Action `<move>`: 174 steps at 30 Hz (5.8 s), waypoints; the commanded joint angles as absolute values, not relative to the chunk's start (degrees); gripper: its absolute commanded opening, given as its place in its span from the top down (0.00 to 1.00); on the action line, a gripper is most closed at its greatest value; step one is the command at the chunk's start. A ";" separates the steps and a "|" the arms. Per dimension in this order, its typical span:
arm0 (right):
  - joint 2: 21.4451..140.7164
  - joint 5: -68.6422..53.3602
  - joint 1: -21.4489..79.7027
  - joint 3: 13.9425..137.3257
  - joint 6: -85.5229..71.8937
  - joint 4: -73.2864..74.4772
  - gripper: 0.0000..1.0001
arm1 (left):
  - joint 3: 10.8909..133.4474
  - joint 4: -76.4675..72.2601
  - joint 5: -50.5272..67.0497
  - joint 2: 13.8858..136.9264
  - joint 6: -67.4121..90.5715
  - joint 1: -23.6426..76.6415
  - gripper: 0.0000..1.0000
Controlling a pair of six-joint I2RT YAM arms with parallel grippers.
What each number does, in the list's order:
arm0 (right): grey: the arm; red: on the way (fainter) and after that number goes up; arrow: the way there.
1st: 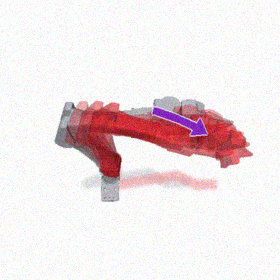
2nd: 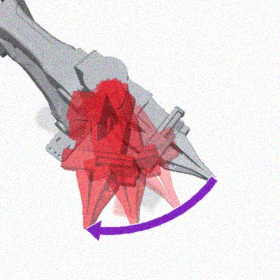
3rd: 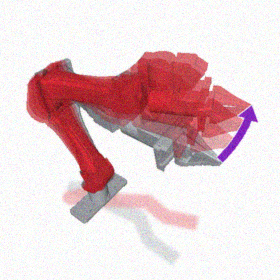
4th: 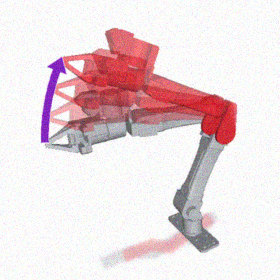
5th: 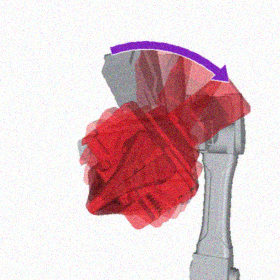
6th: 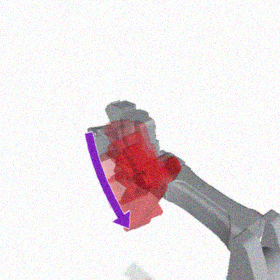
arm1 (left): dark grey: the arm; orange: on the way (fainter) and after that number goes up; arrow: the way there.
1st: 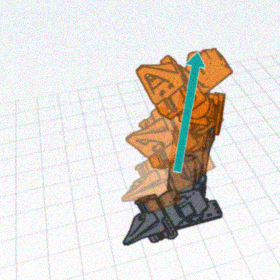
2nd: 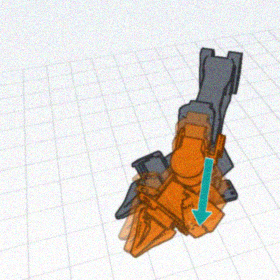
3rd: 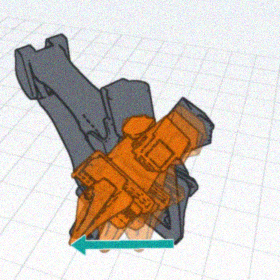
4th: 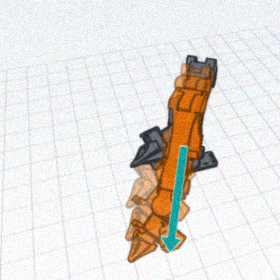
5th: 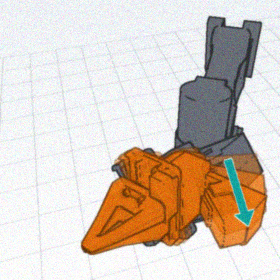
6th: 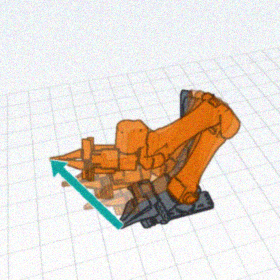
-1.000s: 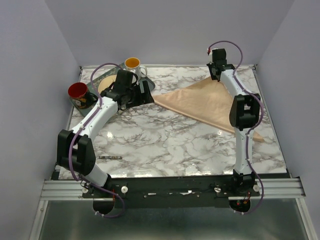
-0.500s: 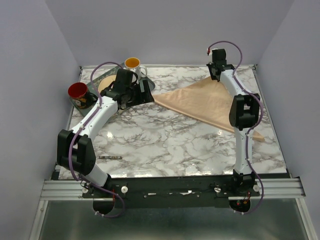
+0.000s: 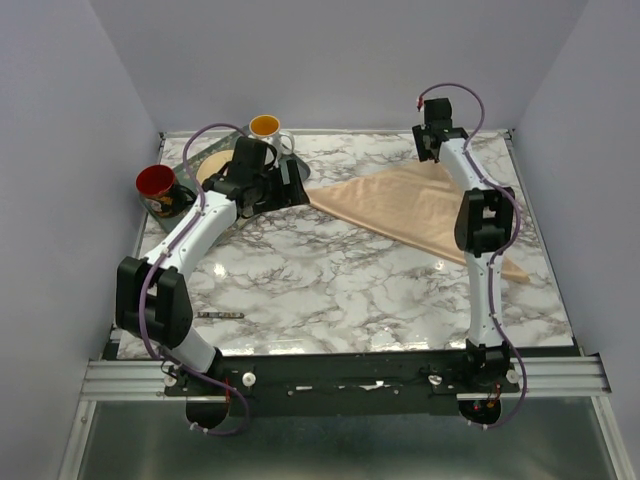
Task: Fold the napkin, place the utensils inside, and roll it up
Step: Fold the napkin
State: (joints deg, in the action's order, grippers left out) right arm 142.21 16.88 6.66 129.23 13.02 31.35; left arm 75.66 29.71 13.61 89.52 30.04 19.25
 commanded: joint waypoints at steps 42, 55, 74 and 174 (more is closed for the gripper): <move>106.35 -29.28 3.52 65.22 -24.17 20.39 0.99 | 107.93 29.62 7.38 133.24 32.17 22.68 0.70; 93.17 -11.97 -8.35 53.44 -24.44 24.78 0.99 | 105.73 32.34 6.14 131.14 30.58 20.65 0.69; 88.23 9.13 -21.79 46.68 -34.98 29.36 0.99 | 104.59 31.64 8.09 129.11 33.22 21.53 0.67; 90.35 -45.50 -7.65 57.49 -23.01 14.88 0.51 | 103.63 23.48 23.26 125.07 36.11 32.96 0.28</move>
State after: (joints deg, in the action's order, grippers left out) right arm 85.19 -22.09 -9.32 58.15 -22.13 23.00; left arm 105.10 30.79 11.60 123.50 34.54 31.46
